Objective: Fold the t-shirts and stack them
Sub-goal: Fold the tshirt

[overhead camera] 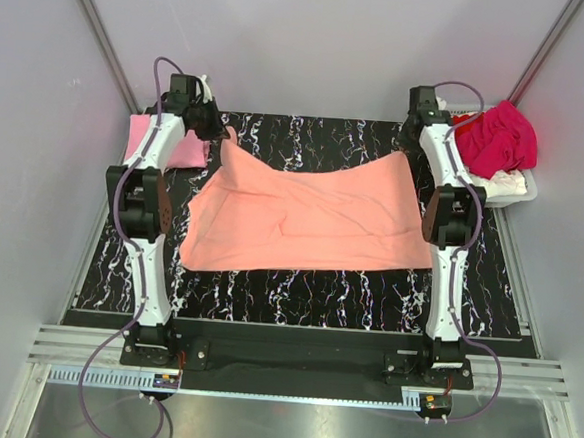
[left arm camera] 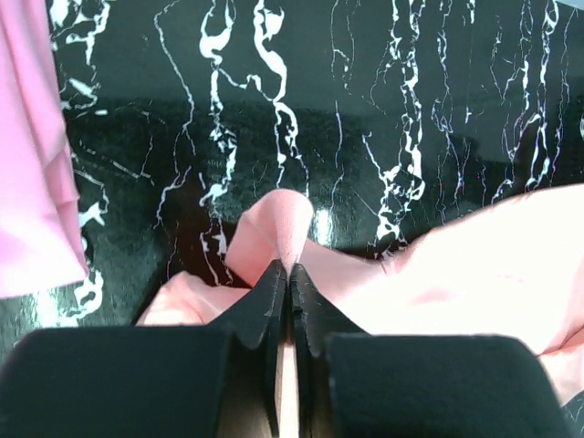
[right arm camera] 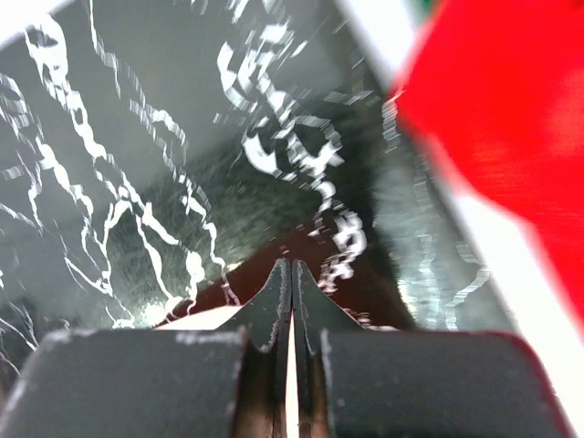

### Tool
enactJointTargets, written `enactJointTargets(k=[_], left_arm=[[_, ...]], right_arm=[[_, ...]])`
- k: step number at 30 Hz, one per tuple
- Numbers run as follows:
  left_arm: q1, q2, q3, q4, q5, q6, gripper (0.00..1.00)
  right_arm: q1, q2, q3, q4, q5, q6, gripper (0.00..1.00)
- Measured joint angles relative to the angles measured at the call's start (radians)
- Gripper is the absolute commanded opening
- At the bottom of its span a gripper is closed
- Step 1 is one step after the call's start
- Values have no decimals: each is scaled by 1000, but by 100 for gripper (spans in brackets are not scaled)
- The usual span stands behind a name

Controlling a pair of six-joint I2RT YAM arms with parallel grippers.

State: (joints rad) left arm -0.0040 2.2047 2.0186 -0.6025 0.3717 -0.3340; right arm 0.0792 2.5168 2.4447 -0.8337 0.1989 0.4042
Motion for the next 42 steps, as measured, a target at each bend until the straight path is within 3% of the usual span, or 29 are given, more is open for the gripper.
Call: enactJointTargets(k=[9,20,26,42], left_arm=[[-10,90,156,-10,10,13,11],[-16,87,156,-9,14,32,11],[-26,15,32,-11,10,58,11],[-46,-322,-399,32,-3,72,10]], right_arm=[[-64,-98,-80,23,53,26,0],[-79,-105,-155,55,-6,31,0],[-78,-147,-220,65,-17,39,0],[-120,-426,-637,172,-36,87,0]])
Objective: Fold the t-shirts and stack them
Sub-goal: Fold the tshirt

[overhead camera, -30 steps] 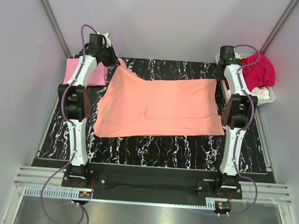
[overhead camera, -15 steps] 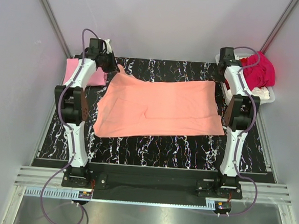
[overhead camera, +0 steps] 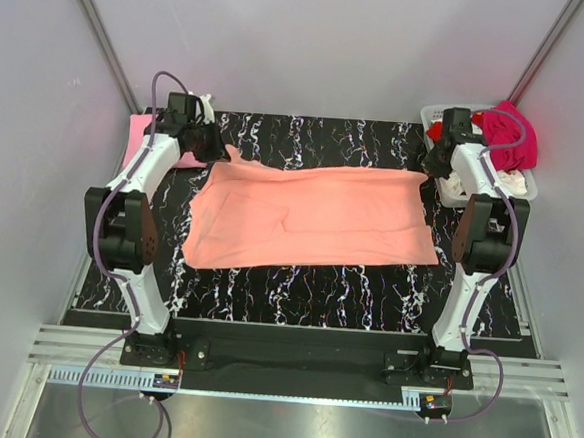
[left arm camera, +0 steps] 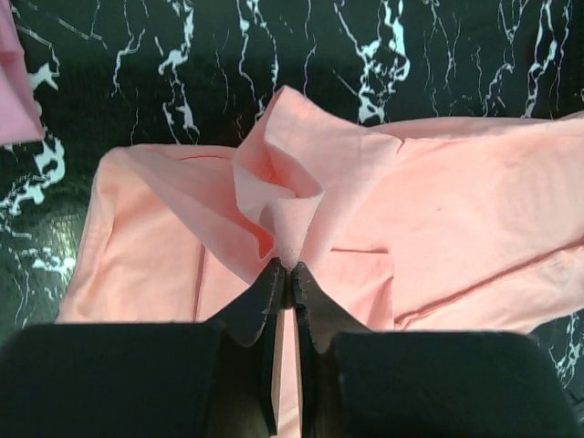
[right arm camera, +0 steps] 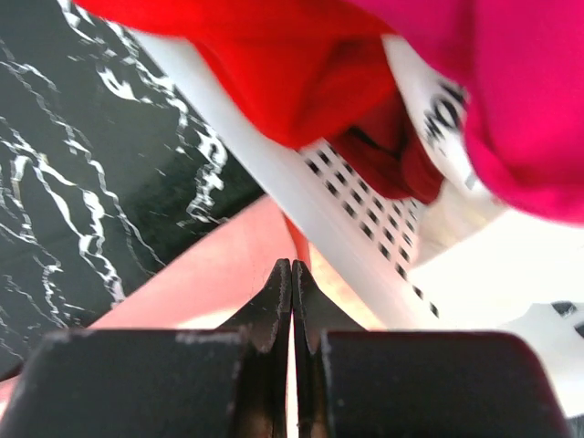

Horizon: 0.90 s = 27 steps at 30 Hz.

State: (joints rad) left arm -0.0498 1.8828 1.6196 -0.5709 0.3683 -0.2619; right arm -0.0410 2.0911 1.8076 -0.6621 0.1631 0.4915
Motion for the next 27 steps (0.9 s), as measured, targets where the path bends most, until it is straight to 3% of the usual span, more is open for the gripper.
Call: enactJointTargets(k=[15,27], left_arm=[[-5,-206,-288,50,-35,0,10],[-18,-336,-410,65,-68,-4,9]], right_arm=[[-23,-95,-203,28,-10,23,0],[-24,-178,-301,55,-23,26,0]])
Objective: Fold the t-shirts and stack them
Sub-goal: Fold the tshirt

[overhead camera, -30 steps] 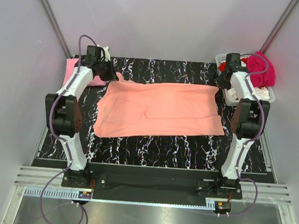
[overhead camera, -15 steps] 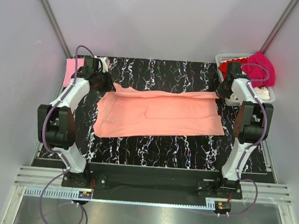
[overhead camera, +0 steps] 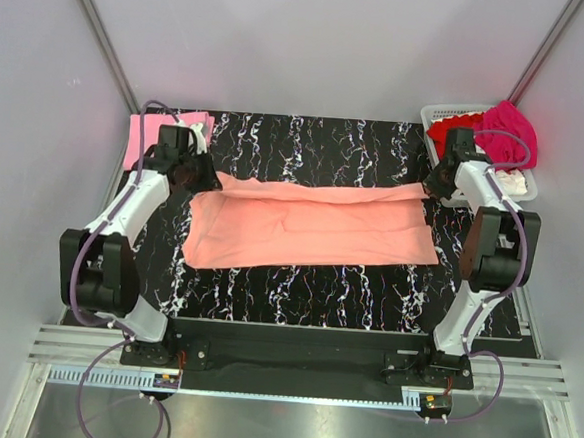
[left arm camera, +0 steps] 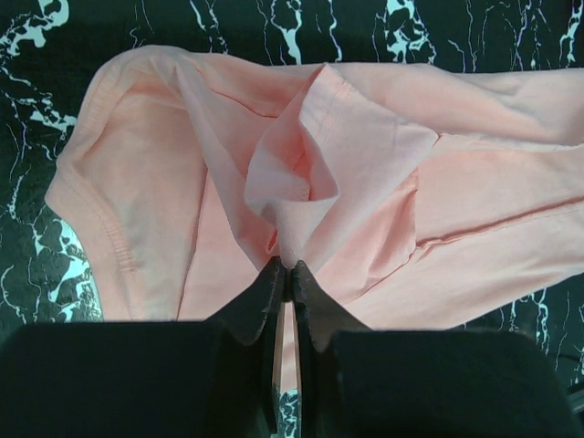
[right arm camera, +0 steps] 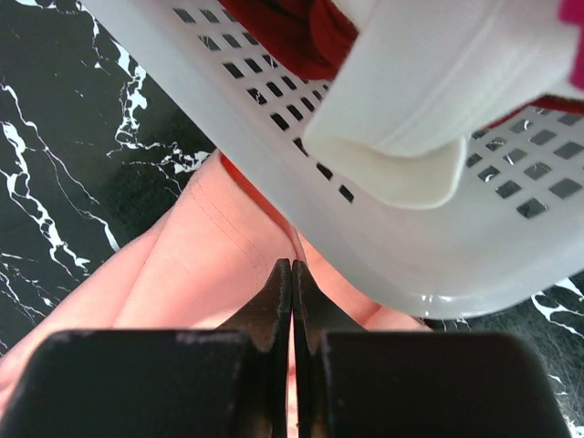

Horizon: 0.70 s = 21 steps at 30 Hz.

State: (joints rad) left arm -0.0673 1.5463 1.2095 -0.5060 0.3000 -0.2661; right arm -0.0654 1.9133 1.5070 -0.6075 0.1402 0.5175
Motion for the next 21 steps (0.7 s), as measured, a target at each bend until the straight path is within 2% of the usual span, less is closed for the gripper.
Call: enactJointTargets(k=[5,10,11,13,14,15,16,19,21], left_arm=[[-16,-51,-67,6,-24,-16,10],[-40,-136,-162,10,-61,-48,15],[-46,-154,-183,9,-68,-56,16],[-57,-190,-225,11,-85,-71,28],[-61,-207,-250,13,-95,-81,32],[-66,-225,-275,8,-106,-93,45],[-70,-234,-291,1,-114,-99,50],[-74,-263,-342,-19,-140,-128,57],[-74,-278,-363,-36,-158,-136,58]], right_arm=[[0,-27,-38,9,0,2,0],[0,-64,-98,14,5,4,0],[0,-73,-115,17,8,6,0],[0,-85,-142,20,15,11,1],[0,-88,-154,20,22,14,12],[-1,-88,-164,19,28,20,46],[-1,-88,-170,19,31,26,63],[-6,-88,-176,9,40,31,87],[-10,-88,-176,8,53,32,90]])
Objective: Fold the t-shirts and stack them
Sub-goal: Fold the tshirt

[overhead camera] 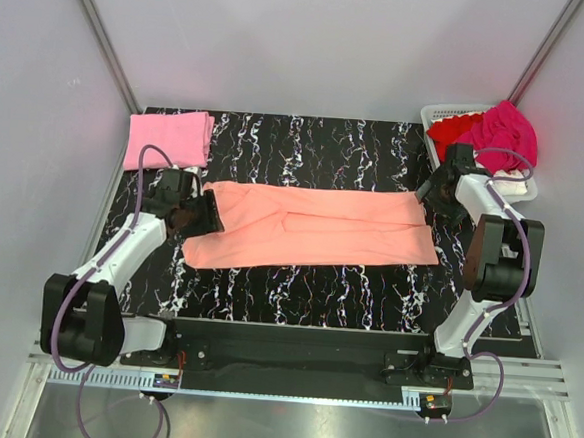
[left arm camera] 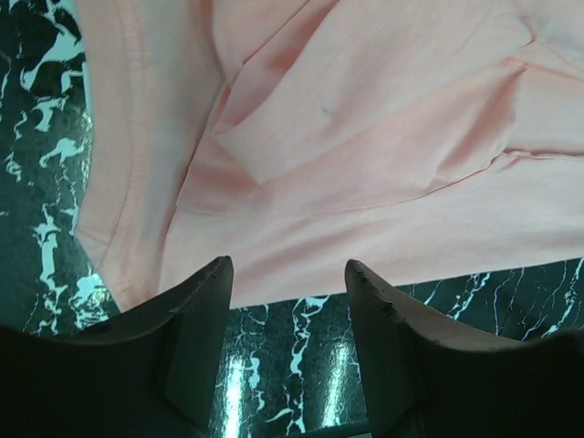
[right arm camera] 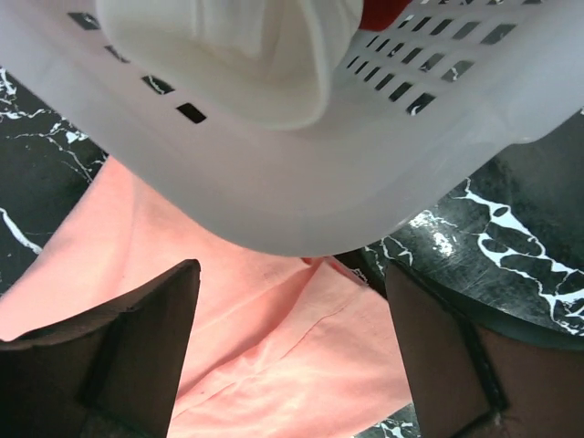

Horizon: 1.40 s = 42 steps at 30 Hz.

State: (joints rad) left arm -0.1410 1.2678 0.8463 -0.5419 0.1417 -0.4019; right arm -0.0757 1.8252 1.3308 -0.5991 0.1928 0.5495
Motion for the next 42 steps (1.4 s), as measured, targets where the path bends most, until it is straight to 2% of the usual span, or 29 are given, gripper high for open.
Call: enactJointTargets(k=[4,7,17,25,29,33,38,42], left_arm=[[0,-12,-2,-13,-22,-12,58],[0,2,14,-14,-30,-18,57],[-4,207,155,36,-43,-29,50],[-76,292,142,100,-56,-90,47],[-135,314,89,130,-72,-129,47],[-176,352,58,141,-80,-159,46],[-178,407,111,126,-100,-169,46],[-178,524,265,70,-135,-152,45]], right_arm=[[-4,0,0,-2,9,1,90],[-4,-4,0,-2,-4,0,85],[36,-55,-2,63,-211,-37,76],[154,117,114,57,-319,-87,71],[162,232,140,39,-327,-98,69],[158,235,149,33,-320,-97,68],[171,170,47,55,-309,-84,66],[213,52,-115,48,-319,-70,61]])
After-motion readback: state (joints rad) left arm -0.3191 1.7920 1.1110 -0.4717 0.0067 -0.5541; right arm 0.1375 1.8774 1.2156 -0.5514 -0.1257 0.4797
